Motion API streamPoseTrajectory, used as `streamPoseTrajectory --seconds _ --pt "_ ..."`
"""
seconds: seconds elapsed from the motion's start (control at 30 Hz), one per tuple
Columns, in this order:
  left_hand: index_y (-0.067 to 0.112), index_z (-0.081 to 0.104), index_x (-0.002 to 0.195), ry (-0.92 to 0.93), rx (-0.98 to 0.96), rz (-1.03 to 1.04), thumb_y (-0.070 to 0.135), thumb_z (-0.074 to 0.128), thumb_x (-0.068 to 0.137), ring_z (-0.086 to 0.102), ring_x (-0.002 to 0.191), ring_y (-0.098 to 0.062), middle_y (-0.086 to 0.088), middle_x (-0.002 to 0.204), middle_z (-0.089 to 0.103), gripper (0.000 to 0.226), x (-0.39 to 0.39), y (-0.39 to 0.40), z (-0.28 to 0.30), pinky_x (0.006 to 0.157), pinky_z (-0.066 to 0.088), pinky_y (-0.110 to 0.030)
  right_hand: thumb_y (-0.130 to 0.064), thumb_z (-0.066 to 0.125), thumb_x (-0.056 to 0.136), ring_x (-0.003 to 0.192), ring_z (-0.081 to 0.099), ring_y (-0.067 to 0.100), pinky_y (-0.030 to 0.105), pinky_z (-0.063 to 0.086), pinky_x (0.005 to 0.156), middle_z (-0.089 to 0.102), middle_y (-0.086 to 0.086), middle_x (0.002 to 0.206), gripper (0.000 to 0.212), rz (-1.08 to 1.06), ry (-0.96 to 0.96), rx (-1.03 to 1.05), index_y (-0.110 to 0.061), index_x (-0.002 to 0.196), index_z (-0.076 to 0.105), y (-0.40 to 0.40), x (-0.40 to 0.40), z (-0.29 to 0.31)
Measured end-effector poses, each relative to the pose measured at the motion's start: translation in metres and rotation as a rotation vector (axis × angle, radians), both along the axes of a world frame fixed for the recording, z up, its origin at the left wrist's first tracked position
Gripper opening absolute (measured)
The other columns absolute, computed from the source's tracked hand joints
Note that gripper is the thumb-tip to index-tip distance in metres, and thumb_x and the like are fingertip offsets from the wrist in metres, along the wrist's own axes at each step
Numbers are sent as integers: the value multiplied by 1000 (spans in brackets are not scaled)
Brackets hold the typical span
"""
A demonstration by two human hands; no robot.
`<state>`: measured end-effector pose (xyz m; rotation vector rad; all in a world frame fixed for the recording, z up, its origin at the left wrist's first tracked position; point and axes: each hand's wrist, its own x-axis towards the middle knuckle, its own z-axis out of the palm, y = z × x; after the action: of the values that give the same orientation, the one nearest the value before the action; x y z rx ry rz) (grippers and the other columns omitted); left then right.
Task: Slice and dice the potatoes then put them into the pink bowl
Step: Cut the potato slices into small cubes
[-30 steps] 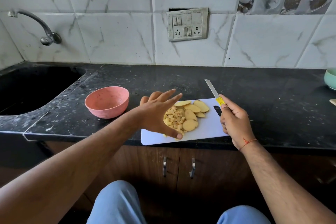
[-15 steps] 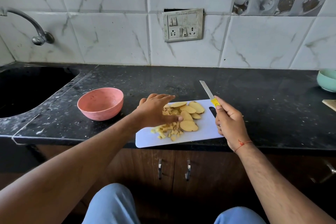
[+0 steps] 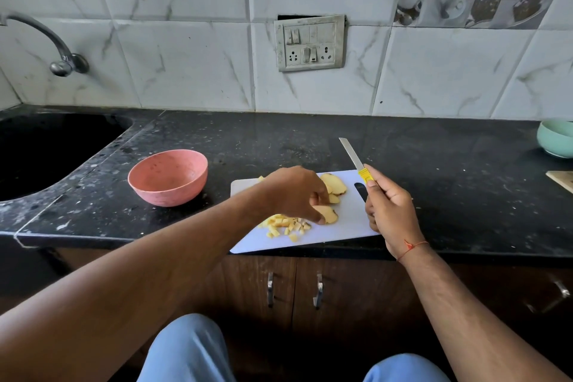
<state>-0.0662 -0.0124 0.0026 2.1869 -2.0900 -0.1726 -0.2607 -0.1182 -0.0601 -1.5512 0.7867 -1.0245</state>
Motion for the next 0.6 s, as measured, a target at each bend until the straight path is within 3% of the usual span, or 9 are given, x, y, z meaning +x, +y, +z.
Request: streamPoseTrajectory --seconds 0.1,0.27,0.37,0.47,0.6 --pt "33 77 116 -16 5 -4 47 82 87 62 89 -8 17 100 73 33 -2 -4 3 79 54 -30 -25 51 109 53 28 10 22 25 44 35 -7 61 37 -4 4 -9 -41 141 62 0 0 0" --pt "31 80 110 268 -187 137 46 75 94 62 80 10 19 94 74 22 19 7 2 65 44 -11 -24 51 109 53 26 11 22 25 44 35 -8 59 37 7 2 -12 -41 141 62 -1 0 -1" --pt "29 79 101 397 -324 294 42 70 100 61 67 5 17 80 69 17 40 25 -3 57 43 -17 -23 51 109 52 26 10 21 26 43 34 -7 59 38 8 20 -31 -41 140 63 0 -1 -1" --pt "25 76 91 503 -422 427 38 69 102 53 50 1 15 62 65 18 62 54 -16 46 35 -15 -23 51 109 51 29 8 19 30 44 36 -7 59 38 8 53 -75 -41 141 62 3 -2 0" --pt "23 76 92 614 -524 510 36 70 102 49 49 1 19 61 66 17 75 96 -40 52 37 -21 -19 50 109 56 37 8 26 38 55 40 -14 59 41 -13 147 -220 -45 140 59 12 -2 2"
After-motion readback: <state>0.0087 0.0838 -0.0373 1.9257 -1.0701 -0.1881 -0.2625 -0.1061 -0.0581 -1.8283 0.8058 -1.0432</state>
